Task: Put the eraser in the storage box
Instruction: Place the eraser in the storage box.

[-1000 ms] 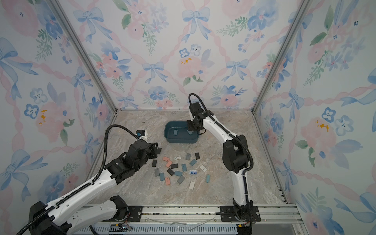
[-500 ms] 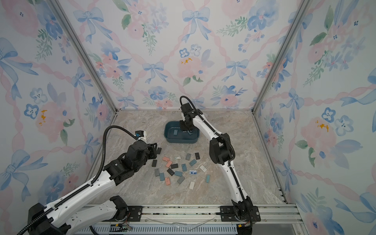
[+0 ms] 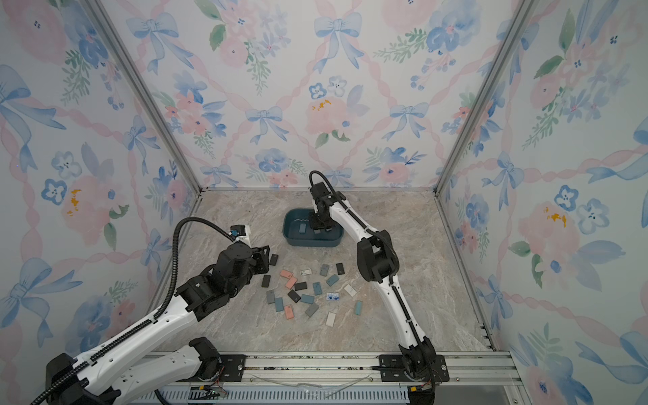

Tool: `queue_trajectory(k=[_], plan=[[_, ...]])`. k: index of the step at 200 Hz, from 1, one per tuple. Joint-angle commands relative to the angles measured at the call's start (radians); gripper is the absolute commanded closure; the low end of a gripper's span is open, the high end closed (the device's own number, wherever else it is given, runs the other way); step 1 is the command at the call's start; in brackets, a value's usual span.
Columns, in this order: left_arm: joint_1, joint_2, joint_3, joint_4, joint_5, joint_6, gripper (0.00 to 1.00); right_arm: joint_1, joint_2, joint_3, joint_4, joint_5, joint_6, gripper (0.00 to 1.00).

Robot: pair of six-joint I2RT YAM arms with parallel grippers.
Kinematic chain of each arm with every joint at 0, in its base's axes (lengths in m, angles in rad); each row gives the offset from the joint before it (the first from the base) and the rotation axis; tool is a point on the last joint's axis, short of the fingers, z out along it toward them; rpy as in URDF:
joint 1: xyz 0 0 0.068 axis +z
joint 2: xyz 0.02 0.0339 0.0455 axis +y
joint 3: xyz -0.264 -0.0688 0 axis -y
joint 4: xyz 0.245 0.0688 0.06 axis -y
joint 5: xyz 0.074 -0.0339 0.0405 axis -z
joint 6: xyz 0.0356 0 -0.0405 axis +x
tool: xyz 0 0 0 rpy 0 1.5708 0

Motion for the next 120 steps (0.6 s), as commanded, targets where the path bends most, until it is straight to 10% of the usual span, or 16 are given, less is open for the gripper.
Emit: queue_trajectory(k=[1, 120], plan=[[-0.001, -0.019, -0.015, -0.009, -0.012, -0.018, 0.61, 0.006, 0.018, 0.027, -0.028, 0.013, 0.012, 0.65], [0.0, -0.006, -0.032, -0.041, -0.006, -0.049, 0.61, 0.008, -0.108, -0.001, -0.026, 0.009, -0.002, 0.56]])
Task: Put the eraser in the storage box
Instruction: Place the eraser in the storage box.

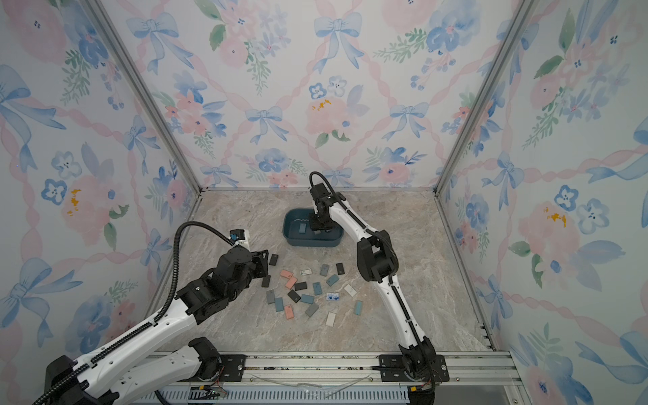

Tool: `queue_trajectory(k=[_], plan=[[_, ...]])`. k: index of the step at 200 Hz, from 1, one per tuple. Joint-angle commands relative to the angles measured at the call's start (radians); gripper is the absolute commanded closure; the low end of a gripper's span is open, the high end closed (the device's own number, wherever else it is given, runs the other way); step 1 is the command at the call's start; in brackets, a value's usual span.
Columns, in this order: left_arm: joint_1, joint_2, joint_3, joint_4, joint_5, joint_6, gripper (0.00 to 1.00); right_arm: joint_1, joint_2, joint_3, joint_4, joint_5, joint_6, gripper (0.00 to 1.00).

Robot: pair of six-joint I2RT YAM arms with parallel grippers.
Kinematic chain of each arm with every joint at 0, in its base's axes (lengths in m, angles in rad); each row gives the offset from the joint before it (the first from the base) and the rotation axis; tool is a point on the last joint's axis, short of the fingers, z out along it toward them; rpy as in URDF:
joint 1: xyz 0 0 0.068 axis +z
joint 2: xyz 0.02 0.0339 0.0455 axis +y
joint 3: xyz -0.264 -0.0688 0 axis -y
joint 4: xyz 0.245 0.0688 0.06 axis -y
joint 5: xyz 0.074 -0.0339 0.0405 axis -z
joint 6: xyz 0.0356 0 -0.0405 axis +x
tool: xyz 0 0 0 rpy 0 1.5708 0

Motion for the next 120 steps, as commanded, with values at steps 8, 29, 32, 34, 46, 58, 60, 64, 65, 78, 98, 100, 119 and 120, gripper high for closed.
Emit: queue_trajectory(k=[8, 29, 32, 34, 46, 58, 60, 64, 65, 78, 98, 100, 119, 120], plan=[[0.0, 0.027, 0.018, -0.053, -0.007, -0.031, 0.61, 0.009, -0.127, -0.017, -0.02, 0.011, -0.007, 0.55], [0.001, 0.057, 0.063, -0.079, -0.004, -0.037, 0.6, 0.013, -0.189, -0.066, 0.0, 0.014, -0.012, 0.54], [0.001, 0.061, 0.067, -0.083, -0.004, -0.039, 0.6, 0.012, -0.198, -0.073, 0.004, 0.015, -0.014, 0.54], [0.002, 0.063, 0.069, -0.084, -0.004, -0.039, 0.6, 0.013, -0.204, -0.078, 0.006, 0.015, -0.014, 0.54], [0.006, 0.08, 0.078, -0.095, 0.004, -0.044, 0.6, 0.015, -0.241, -0.11, 0.017, 0.018, -0.019, 0.54], [0.012, 0.096, 0.088, -0.106, 0.009, -0.049, 0.59, 0.016, -0.283, -0.149, 0.031, 0.02, -0.024, 0.53], [0.013, 0.097, 0.091, -0.107, 0.011, -0.051, 0.59, 0.016, -0.288, -0.156, 0.034, 0.022, -0.024, 0.53], [0.015, 0.102, 0.093, -0.109, 0.014, -0.051, 0.59, 0.018, -0.304, -0.17, 0.04, 0.023, -0.026, 0.53], [0.016, 0.104, 0.095, -0.109, 0.015, -0.051, 0.59, 0.019, -0.307, -0.174, 0.042, 0.023, -0.025, 0.53], [0.023, 0.119, 0.102, -0.11, 0.031, -0.051, 0.58, 0.019, -0.36, -0.232, 0.068, 0.025, -0.028, 0.51], [0.04, 0.147, 0.117, -0.121, 0.063, -0.048, 0.56, 0.02, -0.452, -0.342, 0.122, 0.028, -0.029, 0.49], [0.042, 0.151, 0.119, -0.122, 0.067, -0.047, 0.56, 0.02, -0.462, -0.356, 0.128, 0.03, -0.028, 0.49], [0.07, 0.187, 0.14, -0.141, 0.104, -0.049, 0.54, 0.019, -0.559, -0.481, 0.19, 0.041, -0.027, 0.48], [0.071, 0.19, 0.14, -0.142, 0.106, -0.049, 0.54, 0.019, -0.567, -0.487, 0.192, 0.043, -0.026, 0.48]])
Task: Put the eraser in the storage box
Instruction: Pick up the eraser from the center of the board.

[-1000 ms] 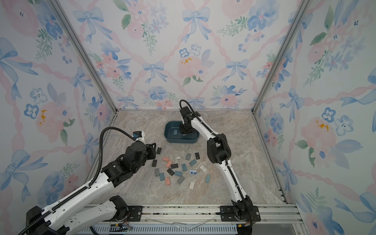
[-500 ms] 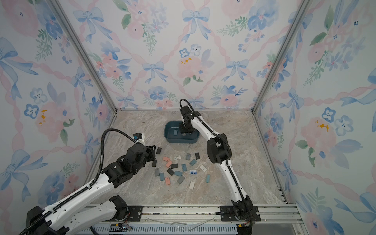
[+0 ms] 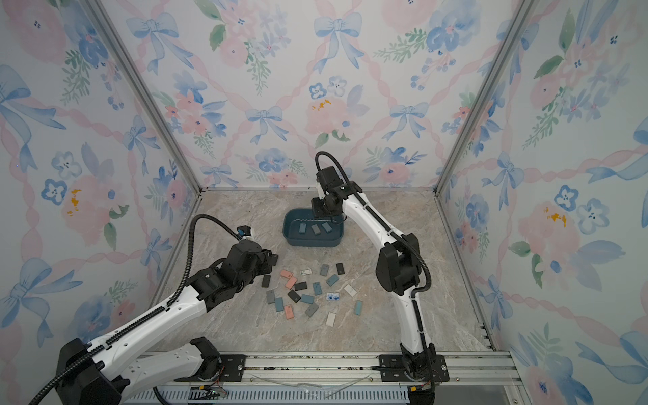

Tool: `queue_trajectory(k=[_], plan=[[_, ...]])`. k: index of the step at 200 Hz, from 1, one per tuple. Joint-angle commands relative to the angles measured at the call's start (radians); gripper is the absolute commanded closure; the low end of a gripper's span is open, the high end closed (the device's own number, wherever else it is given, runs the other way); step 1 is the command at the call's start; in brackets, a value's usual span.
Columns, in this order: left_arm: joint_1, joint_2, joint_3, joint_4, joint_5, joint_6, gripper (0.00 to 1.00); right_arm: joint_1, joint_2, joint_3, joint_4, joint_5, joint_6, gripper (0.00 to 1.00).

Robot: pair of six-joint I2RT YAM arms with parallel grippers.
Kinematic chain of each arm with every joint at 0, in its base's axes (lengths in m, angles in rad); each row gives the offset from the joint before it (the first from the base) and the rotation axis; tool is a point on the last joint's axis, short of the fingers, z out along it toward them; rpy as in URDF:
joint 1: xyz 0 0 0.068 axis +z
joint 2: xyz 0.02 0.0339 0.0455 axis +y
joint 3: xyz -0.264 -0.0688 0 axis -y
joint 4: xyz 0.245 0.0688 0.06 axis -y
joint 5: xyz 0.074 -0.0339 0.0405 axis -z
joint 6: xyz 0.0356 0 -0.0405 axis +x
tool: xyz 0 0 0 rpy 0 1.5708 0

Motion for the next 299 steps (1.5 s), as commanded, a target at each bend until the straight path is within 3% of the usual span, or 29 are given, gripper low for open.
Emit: queue_trajectory(k=[1, 40, 113, 215, 299], plan=[[0.031, 0.038, 0.043, -0.042, 0.055, -0.01, 0.54, 0.011, -0.109, -0.126, 0.077, 0.025, -0.01, 0.48], [0.109, 0.115, 0.069, -0.063, 0.132, -0.023, 0.53, 0.009, -0.306, -0.366, 0.182, 0.068, 0.001, 0.46], [0.196, 0.204, 0.074, -0.062, 0.18, -0.044, 0.51, -0.007, -0.543, -0.645, 0.274, 0.101, 0.049, 0.45], [0.262, 0.318, 0.07, -0.06, 0.181, -0.148, 0.5, -0.036, -0.678, -0.803, 0.311, 0.115, 0.074, 0.45], [0.267, 0.473, 0.11, -0.05, 0.175, -0.211, 0.46, -0.06, -0.725, -0.874, 0.328, 0.115, 0.098, 0.45]])
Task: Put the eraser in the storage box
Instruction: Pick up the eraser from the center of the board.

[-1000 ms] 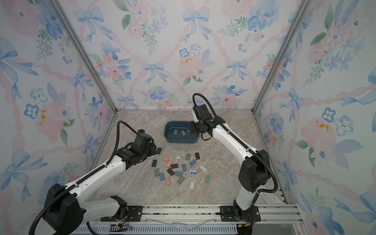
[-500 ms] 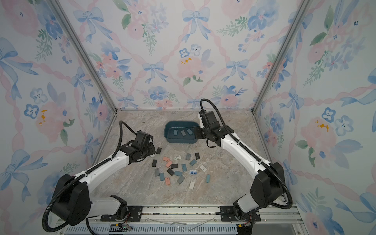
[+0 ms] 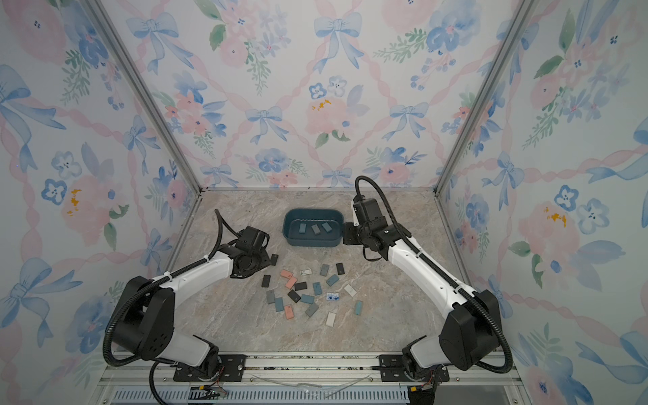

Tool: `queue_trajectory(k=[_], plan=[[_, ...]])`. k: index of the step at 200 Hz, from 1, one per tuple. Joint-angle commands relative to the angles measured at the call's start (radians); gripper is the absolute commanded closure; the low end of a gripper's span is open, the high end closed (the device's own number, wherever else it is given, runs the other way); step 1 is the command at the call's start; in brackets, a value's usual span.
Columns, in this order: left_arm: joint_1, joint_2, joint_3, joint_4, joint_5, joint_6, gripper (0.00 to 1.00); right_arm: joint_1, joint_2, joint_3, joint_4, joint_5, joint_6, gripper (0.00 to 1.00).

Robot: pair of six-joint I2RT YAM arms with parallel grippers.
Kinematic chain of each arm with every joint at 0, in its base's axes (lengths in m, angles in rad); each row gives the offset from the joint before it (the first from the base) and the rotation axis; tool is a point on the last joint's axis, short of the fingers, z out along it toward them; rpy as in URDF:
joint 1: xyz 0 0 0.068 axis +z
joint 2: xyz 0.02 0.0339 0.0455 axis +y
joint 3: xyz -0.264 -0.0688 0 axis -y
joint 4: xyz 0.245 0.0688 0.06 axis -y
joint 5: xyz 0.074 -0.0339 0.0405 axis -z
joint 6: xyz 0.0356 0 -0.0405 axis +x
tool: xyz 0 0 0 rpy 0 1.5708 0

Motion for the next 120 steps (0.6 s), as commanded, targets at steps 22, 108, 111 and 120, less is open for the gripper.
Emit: queue_trajectory(k=[22, 108, 111, 120], plan=[[0.015, 0.046, 0.022, 0.005, -0.016, -0.06, 0.46, -0.01, -0.022, -0.014, 0.021, 0.001, 0.021, 0.45], [0.041, 0.132, 0.019, 0.064, 0.036, -0.085, 0.5, -0.014, 0.0, -0.011, 0.03, -0.008, 0.027, 0.46], [0.042, 0.136, 0.019, 0.064, 0.037, -0.086, 0.5, -0.014, 0.001, -0.011, 0.03, -0.01, 0.027, 0.46], [0.041, 0.146, 0.019, 0.067, 0.038, -0.09, 0.51, -0.013, 0.003, -0.009, 0.026, -0.013, 0.029, 0.46]])
